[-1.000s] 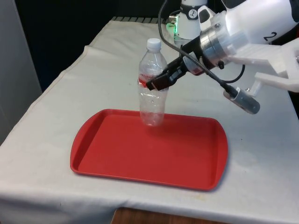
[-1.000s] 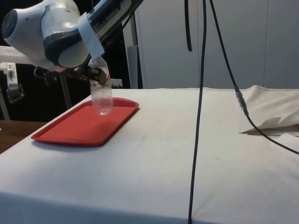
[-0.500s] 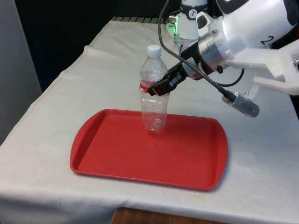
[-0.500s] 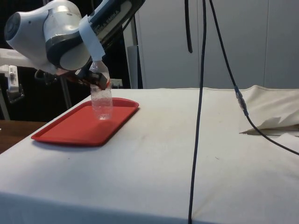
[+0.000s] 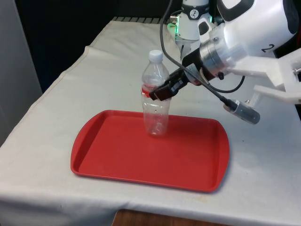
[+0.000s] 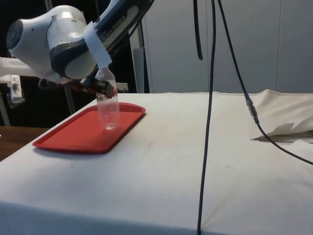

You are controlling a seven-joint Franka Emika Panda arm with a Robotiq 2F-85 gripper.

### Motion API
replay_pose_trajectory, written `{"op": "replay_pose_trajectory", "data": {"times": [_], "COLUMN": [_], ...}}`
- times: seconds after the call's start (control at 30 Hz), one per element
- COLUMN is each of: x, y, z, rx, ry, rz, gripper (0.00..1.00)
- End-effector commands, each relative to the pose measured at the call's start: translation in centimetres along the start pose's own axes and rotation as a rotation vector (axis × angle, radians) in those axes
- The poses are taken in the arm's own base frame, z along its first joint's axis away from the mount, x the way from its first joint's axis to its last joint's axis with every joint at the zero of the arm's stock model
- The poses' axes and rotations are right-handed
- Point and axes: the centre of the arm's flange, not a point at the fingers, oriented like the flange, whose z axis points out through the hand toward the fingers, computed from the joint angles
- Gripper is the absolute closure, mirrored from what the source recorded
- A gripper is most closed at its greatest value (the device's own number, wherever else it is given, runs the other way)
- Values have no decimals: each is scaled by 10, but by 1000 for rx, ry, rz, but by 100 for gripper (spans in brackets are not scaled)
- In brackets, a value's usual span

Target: Place the bottle upright on the tray.

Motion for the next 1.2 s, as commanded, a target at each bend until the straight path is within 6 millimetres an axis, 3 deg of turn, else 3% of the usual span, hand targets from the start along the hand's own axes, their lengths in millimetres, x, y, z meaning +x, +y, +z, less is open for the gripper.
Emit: {"op": "replay_pose_trajectory", "data": {"times": [0.0,0.4,1.17], "x": [-2,-15,-10], "y": [-1,2,3], "z": [0,9,7], "rx": [6,4,0], "ry": [-7,-11,20], "rz": [5,10,1], "gripper": [66,66,66]}}
